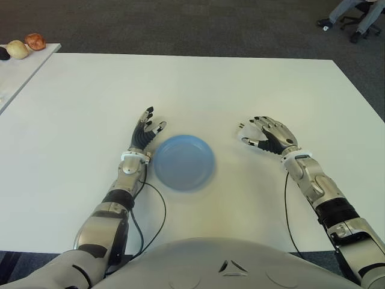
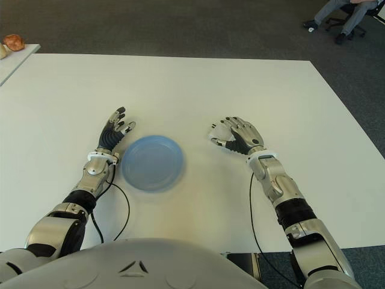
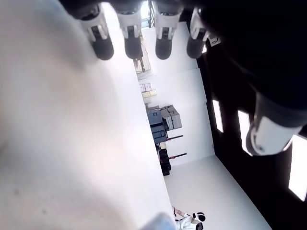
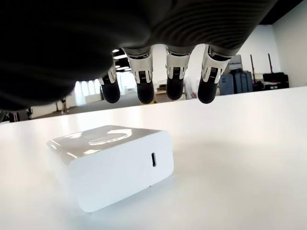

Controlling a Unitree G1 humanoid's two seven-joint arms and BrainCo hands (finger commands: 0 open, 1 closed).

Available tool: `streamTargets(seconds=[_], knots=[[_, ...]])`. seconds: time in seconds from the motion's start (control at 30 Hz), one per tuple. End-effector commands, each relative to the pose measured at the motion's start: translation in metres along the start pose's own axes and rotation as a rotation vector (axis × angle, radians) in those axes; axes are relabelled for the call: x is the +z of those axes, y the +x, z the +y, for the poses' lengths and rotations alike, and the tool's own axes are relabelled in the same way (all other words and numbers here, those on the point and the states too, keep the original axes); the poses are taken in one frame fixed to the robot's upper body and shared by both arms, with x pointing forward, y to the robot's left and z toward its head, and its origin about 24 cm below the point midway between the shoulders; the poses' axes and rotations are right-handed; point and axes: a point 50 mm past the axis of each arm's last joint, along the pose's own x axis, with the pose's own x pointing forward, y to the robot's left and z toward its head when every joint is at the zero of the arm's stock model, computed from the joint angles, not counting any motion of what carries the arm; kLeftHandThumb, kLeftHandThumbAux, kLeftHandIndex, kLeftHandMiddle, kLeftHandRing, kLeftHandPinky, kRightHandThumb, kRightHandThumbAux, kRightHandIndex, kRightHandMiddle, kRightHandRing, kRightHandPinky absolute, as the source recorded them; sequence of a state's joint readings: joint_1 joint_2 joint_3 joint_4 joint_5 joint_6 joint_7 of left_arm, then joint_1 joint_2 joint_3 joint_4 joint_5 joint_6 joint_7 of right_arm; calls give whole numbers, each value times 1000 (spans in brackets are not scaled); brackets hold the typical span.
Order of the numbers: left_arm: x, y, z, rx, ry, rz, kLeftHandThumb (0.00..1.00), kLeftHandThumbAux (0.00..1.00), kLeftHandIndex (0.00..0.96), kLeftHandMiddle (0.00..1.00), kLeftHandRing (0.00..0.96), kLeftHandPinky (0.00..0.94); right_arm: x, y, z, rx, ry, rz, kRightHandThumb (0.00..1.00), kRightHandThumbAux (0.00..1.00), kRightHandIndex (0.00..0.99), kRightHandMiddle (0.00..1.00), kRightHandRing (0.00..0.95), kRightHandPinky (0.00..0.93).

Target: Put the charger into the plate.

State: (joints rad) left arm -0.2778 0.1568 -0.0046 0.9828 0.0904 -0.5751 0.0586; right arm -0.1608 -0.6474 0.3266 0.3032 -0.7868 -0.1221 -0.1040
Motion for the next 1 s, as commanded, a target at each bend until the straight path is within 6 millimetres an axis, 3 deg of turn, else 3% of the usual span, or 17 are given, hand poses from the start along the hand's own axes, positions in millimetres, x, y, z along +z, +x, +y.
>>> streamTargets(seconds=[0.03, 0.5, 1.0], knots=[[-40, -26, -9, -49, 15, 216, 0, 532, 0, 0, 0, 11, -2, -4, 3, 33, -9, 2, 349, 99, 0, 0, 0, 0], [-42, -26, -8, -44, -7, 236, 0, 568, 0, 0, 0, 1, -5, -4, 9, 86, -17, 17, 348, 101, 0, 0, 0, 0], [-40, -29, -9, -49, 11, 203, 0, 537, 0, 0, 0, 12, -10, 2, 21, 150, -17, 46, 341, 99, 0, 0, 0, 0]])
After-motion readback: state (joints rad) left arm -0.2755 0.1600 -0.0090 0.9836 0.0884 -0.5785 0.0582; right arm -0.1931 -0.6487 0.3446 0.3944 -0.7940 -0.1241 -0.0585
